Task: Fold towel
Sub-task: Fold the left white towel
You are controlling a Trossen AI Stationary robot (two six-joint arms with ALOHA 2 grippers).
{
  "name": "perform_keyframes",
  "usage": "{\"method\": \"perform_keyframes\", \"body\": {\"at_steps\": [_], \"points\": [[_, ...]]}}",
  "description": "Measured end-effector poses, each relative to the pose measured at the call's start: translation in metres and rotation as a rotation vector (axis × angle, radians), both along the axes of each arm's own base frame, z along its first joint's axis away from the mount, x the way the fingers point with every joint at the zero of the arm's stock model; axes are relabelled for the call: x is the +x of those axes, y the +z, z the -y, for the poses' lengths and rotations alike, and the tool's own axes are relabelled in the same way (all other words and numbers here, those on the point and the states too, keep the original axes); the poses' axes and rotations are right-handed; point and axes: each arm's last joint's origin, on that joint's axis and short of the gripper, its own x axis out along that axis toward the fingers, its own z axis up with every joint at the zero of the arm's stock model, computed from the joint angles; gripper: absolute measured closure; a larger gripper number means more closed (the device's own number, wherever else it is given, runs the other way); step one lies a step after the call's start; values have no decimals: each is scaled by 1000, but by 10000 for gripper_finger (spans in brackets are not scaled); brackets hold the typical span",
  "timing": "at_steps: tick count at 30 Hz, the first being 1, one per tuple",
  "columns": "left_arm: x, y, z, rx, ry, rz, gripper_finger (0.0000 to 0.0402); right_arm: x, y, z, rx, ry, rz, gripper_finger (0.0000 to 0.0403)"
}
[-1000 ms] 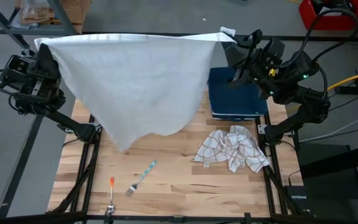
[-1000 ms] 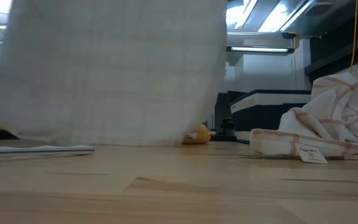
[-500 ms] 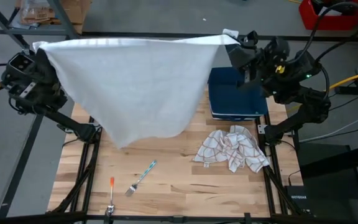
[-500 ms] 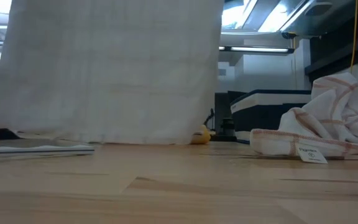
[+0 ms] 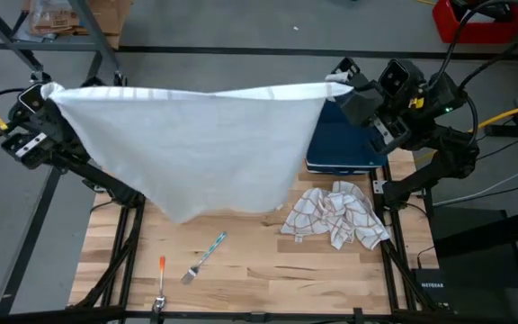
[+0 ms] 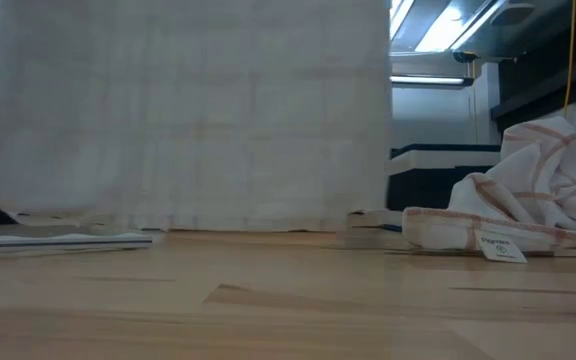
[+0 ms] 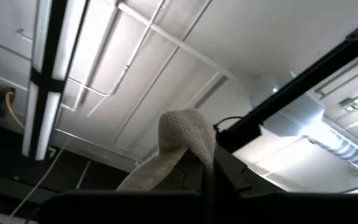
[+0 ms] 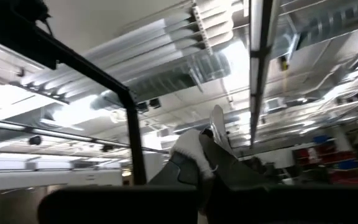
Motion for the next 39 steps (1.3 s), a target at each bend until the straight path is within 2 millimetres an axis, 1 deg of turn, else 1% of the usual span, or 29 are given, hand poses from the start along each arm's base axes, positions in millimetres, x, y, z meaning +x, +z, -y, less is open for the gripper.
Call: {"method": "perform_keyframes", "body": {"at_steps": [5,8,13,17,22,29,34,39], "points": [[0,0,2,53,-20,14,401,0,0,-1,-11,25,-3,398],[0,0,2,77,7,24,401,0,-1,-1,-16,20,-8,398],[1,-2,3,137,108,3,401,4,-5,0,-57,-57,-65,398],[1,-5,2,197,240,-57,401,8,-10,0,-100,-101,-122,398],[-6,-8,-5,216,475,-157,401,12,-16,3,-193,-277,-182,398],[-14,-19,-15,284,785,-386,401,18,-25,8,-320,-549,-297,398],[-11,-27,-16,352,912,-505,401,26,-34,13,-398,-706,-394,398],[-12,-26,-17,375,988,-494,401,33,-37,26,-411,-776,-415,398]]}}
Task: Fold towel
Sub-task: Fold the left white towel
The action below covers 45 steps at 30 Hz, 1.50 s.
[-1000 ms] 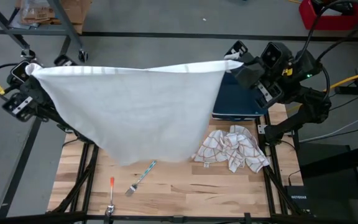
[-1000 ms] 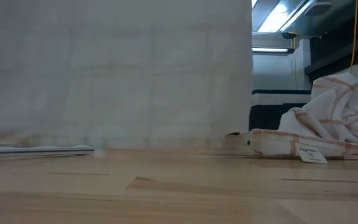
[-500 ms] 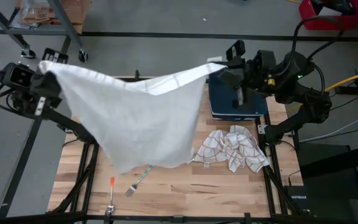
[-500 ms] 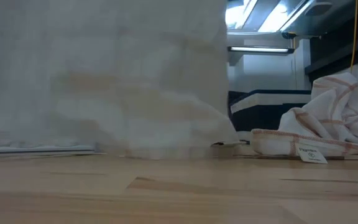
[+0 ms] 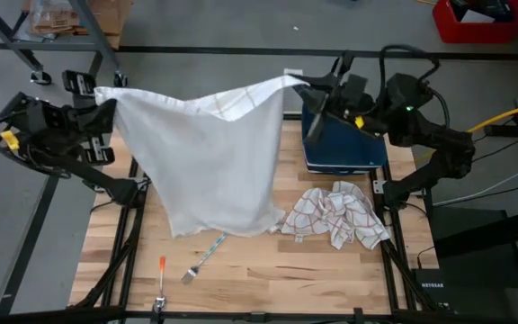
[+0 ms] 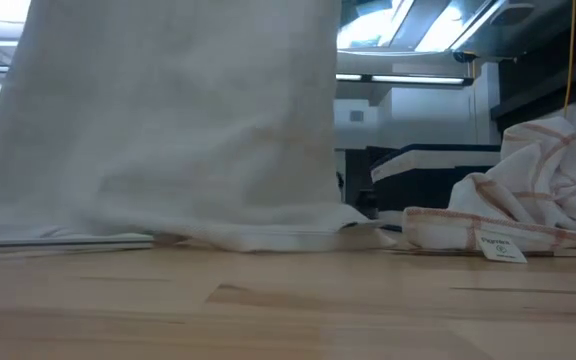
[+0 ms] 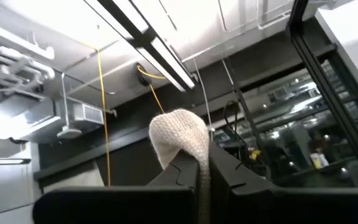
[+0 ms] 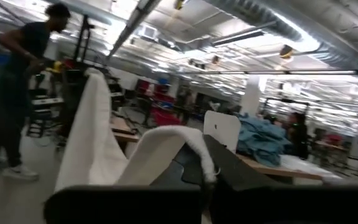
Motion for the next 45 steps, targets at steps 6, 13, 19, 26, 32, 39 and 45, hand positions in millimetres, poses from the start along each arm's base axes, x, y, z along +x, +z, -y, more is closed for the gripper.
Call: {"method": "perform_keyframes", "body": {"at_steps": [6,13,19,26,32,39,45], "points": [[-9,7,-3,-30,-13,109,401,-2,7,3,20,23,92,398],[-19,10,-6,-32,-6,151,401,-8,11,3,-2,9,113,398],[-28,21,-4,-163,-350,380,401,-21,22,-1,83,175,233,398],[-26,23,-2,-305,-603,449,401,-36,31,-5,286,449,332,398],[-16,25,4,-366,-750,462,401,-38,33,-7,444,615,352,398],[-4,27,10,-340,-866,521,401,-39,35,-9,507,707,369,398],[3,32,13,-348,-879,510,401,-42,38,-9,511,743,400,398]]}}
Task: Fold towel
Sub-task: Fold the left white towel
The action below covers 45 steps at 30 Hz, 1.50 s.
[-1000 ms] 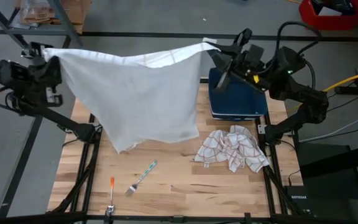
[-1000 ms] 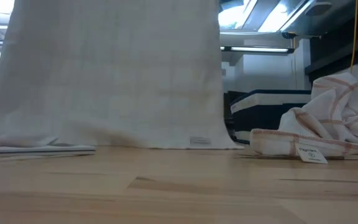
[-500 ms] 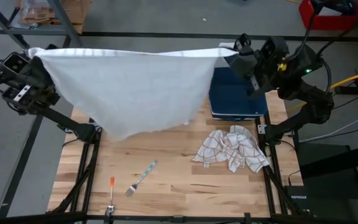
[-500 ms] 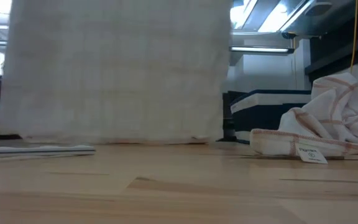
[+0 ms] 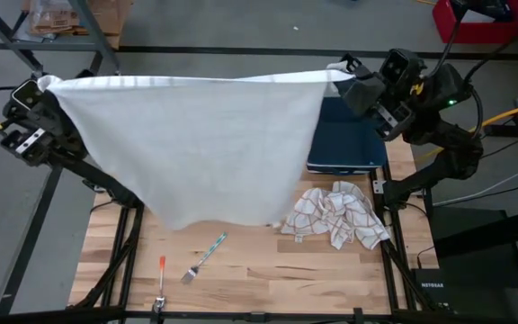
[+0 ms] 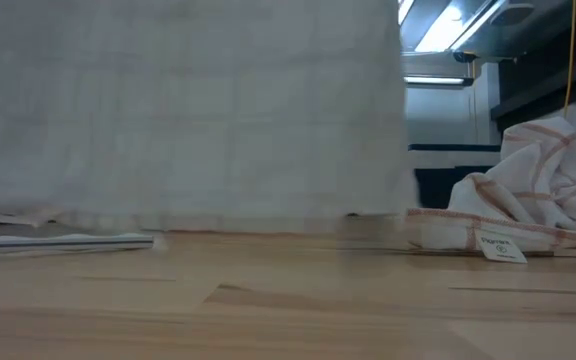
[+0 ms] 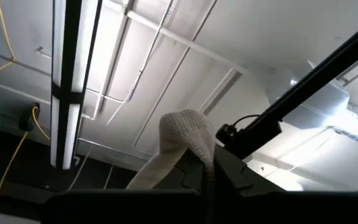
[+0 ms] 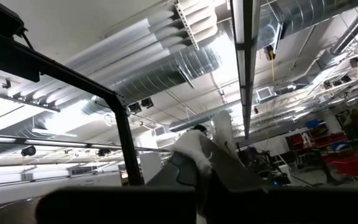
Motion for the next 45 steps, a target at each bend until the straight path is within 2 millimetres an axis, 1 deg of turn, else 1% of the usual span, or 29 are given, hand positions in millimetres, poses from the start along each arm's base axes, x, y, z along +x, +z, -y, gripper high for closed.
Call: {"method": "perform_keyframes", "body": {"at_steps": [2,5,9,15,20,24,26,31,35,39,42,45], "points": [[0,1,0,16,26,-7,401,0,0,0,-7,-4,-2,398],[-2,3,-1,64,110,-28,401,1,-2,0,-59,-41,-17,398],[-4,1,-3,123,261,-96,401,4,-6,2,-107,-160,-76,398],[-7,-7,-12,113,632,-321,401,11,-18,8,-195,-449,-240,398],[-3,-17,-18,148,941,-555,401,21,-32,15,-300,-674,-416,398],[-2,-20,-20,218,1149,-656,401,33,-43,29,-393,-764,-506,398],[-2,-20,-21,248,1217,-683,401,41,-48,38,-424,-803,-543,398],[-5,-20,-23,293,1311,-711,401,55,-57,60,-464,-882,-595,398],[-10,-18,-24,252,1301,-683,401,55,-55,65,-435,-893,-564,398],[-20,-10,-26,252,1274,-612,401,45,-44,60,-450,-828,-458,398],[-26,-4,-28,218,1244,-584,401,35,-34,56,-451,-781,-365,398],[-28,-1,-28,183,1153,-541,401,23,-27,53,-425,-746,-318,398]]}}
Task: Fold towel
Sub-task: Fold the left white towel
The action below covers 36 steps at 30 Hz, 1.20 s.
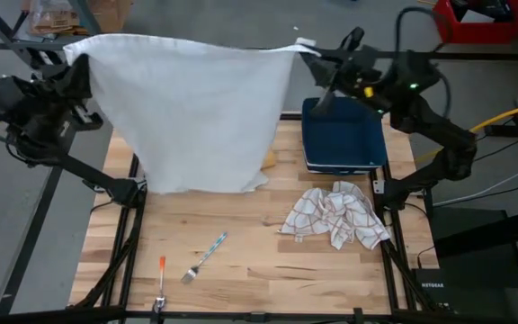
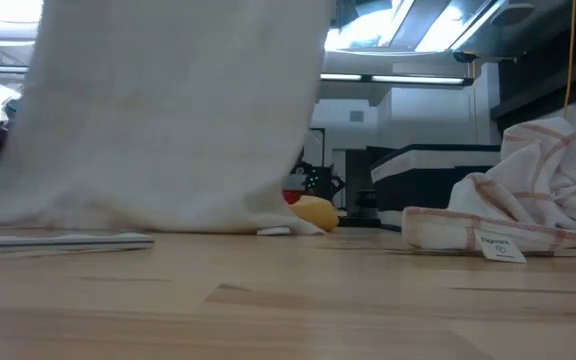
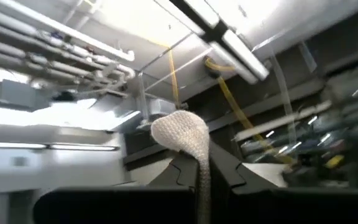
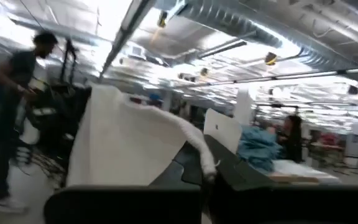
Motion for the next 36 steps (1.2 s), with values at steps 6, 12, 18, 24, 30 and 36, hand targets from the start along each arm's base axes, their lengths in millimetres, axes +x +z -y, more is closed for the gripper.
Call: {"method": "perform_keyframes", "body": {"at_steps": [6,12,18,24,30,36], "points": [[1,2,6,-8,-300,123,401,-25,12,-10,79,242,77,398],[1,4,7,-55,-420,180,401,-53,23,-17,181,373,149,398],[-1,6,9,-73,-548,255,401,-66,27,-20,313,460,193,398],[-2,11,12,-117,-770,337,401,-63,29,-22,445,630,232,398],[9,22,20,-195,-1091,380,401,-47,31,-35,491,868,254,398],[33,40,34,-180,-1293,355,401,-46,35,-59,461,997,278,398]]}}
